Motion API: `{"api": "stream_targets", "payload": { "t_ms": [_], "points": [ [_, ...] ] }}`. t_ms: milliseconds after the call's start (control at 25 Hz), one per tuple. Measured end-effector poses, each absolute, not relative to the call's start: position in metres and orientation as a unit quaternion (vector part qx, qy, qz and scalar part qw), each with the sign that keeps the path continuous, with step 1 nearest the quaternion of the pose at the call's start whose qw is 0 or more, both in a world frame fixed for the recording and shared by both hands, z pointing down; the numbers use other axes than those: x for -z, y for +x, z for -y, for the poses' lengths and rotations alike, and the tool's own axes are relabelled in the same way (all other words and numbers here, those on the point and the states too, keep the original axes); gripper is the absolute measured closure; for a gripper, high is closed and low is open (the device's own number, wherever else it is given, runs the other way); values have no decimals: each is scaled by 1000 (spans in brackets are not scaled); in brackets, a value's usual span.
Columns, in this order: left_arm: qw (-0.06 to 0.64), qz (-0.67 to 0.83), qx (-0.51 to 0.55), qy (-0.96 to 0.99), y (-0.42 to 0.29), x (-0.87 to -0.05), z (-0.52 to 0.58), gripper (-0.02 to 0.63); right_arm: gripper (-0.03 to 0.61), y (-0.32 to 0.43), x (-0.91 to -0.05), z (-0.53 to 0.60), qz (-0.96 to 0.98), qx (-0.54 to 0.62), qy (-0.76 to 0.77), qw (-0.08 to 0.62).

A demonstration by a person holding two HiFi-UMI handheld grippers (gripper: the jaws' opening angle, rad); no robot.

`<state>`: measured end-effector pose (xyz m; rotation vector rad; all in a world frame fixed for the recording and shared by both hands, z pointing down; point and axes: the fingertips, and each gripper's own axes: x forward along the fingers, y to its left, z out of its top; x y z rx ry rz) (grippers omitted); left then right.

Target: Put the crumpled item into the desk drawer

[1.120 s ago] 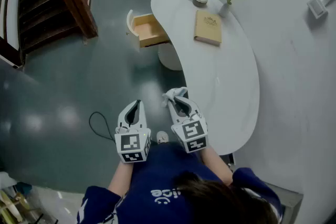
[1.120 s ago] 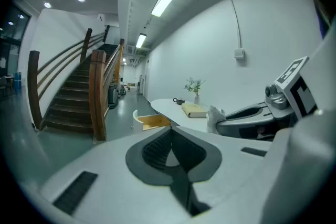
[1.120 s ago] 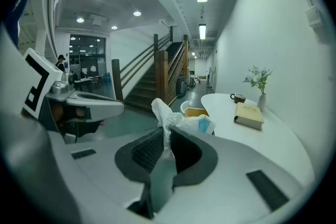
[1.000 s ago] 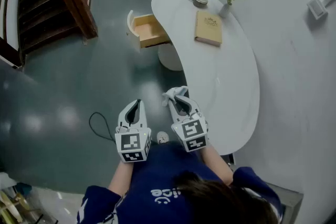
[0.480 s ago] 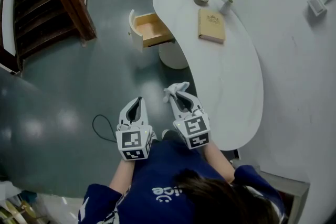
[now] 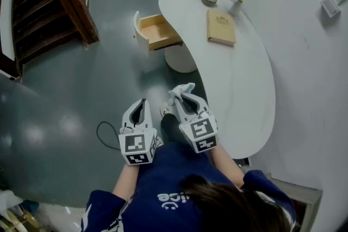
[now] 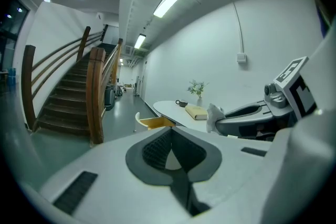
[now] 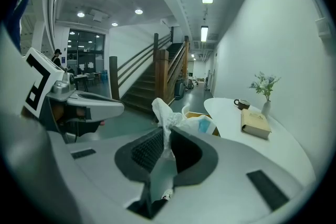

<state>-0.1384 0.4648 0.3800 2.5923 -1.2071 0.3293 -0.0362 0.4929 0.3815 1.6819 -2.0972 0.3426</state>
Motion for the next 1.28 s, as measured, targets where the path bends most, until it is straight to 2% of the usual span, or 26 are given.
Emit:
{"api": "stream_targets", "payload": {
  "t_ms": [720, 1280],
  "points": [
    [133, 443, -136, 876, -76, -379, -334, 611, 525, 13, -390, -341, 793, -130, 556, 212],
    [138, 473, -164, 855, -26, -392, -267, 611, 525, 54, -407, -267, 822, -151, 509, 206]
  ]
}}
